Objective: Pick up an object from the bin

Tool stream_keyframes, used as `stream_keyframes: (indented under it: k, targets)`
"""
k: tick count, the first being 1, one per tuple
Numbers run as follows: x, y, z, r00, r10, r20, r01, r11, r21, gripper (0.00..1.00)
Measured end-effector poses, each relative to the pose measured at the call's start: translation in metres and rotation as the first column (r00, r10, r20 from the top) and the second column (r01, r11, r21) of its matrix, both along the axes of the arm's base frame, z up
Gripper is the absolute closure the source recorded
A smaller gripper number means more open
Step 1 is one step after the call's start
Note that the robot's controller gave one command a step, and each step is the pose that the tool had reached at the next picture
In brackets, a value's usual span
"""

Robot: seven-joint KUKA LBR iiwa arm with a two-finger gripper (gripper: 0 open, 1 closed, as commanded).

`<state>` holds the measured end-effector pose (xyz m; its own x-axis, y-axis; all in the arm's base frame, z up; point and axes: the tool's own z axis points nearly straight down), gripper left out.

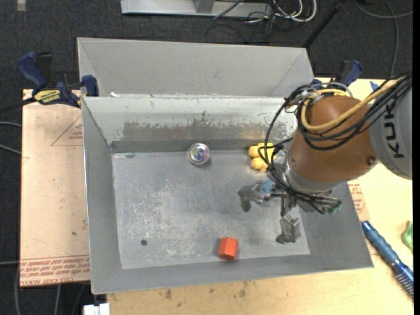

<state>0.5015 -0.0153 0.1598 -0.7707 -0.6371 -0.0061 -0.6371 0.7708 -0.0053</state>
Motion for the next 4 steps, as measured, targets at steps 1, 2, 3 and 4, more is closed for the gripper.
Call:
stream_keyframes:
  k: [1,2,3,4]
  targets:
    - [0.086,-0.041,-0.05,1.0,-0.031,-0.001,0.031,1.0,0.001,0.0]
    - [0.106,-0.068,-0.088,0.999,-0.052,-0.006,0.053,0.999,0.002,0.0]
    - [0.106,-0.066,-0.086,0.999,-0.05,-0.005,0.05,0.999,0.003,1.0]
    - [0.114,-0.064,0.065,0.998,-0.067,0.005,0.067,0.998,0.0,1.0]
